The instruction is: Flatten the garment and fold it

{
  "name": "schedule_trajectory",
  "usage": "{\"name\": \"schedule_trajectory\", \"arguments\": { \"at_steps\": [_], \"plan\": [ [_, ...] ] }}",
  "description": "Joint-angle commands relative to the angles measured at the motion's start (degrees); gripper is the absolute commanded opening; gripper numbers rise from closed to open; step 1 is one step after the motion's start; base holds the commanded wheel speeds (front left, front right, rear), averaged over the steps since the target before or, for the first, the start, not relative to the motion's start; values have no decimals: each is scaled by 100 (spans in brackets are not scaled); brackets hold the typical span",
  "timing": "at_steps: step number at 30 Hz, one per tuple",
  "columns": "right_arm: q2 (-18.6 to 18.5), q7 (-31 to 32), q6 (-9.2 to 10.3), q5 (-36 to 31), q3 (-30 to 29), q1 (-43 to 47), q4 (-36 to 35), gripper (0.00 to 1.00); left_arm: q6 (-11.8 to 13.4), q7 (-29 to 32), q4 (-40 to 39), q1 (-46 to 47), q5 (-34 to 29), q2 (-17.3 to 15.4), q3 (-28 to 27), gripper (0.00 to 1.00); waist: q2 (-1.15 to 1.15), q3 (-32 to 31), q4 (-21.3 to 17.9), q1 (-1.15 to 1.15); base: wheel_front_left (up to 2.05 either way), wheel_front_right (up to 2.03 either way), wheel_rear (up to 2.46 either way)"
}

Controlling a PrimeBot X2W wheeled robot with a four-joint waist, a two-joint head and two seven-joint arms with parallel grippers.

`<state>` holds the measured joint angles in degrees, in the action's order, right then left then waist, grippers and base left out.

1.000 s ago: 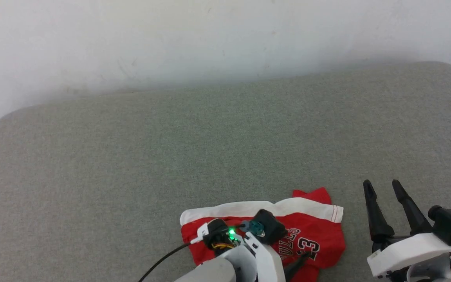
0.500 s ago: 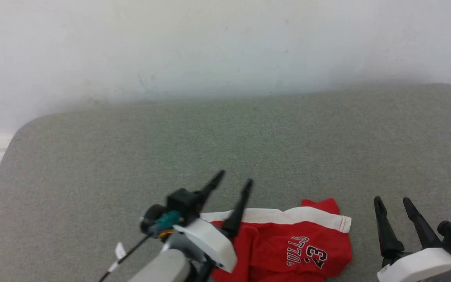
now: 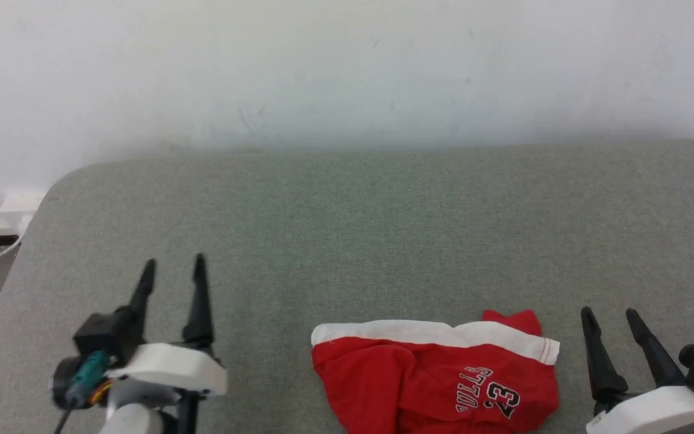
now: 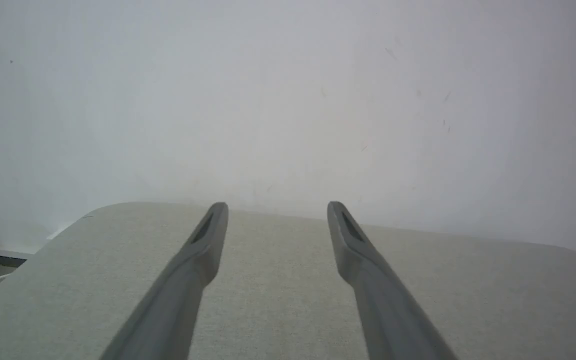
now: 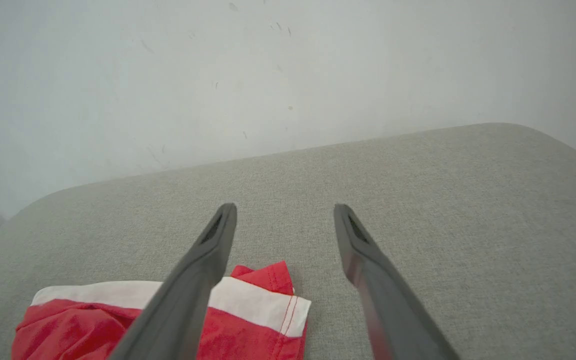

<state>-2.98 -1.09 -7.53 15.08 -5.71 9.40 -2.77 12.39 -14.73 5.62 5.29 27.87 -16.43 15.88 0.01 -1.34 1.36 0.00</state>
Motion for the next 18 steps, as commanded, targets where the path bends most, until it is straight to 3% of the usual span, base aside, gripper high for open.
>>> {"name": "schedule_trajectory", "arguments": {
  "at_steps": [1, 7, 13, 18],
  "plan": [
    [11, 14, 4, -13, -39, 11, 0, 100, 3, -26, -26, -157, -101, -41, -201, 100, -1, 35, 40, 0, 0, 0, 0],
    [11, 352, 4, 176, -227, 19, 185, 100, -190, -26, -29, -509, -319, -34, -733, 100, -1, 112, 94, 0, 0, 0, 0],
    [9, 1709, 4, 161, -347, -64, 886, 100, -485, -27, -67, -706, -455, 198, -900, 100, -1, 183, 187, 0, 0, 0, 0],
    [-80, 2486, 4, 189, -238, -347, 1217, 100, -660, -27, -32, -633, -566, 367, -976, 100, -1, 264, 263, 0, 0, 0, 0]
  ]
}}
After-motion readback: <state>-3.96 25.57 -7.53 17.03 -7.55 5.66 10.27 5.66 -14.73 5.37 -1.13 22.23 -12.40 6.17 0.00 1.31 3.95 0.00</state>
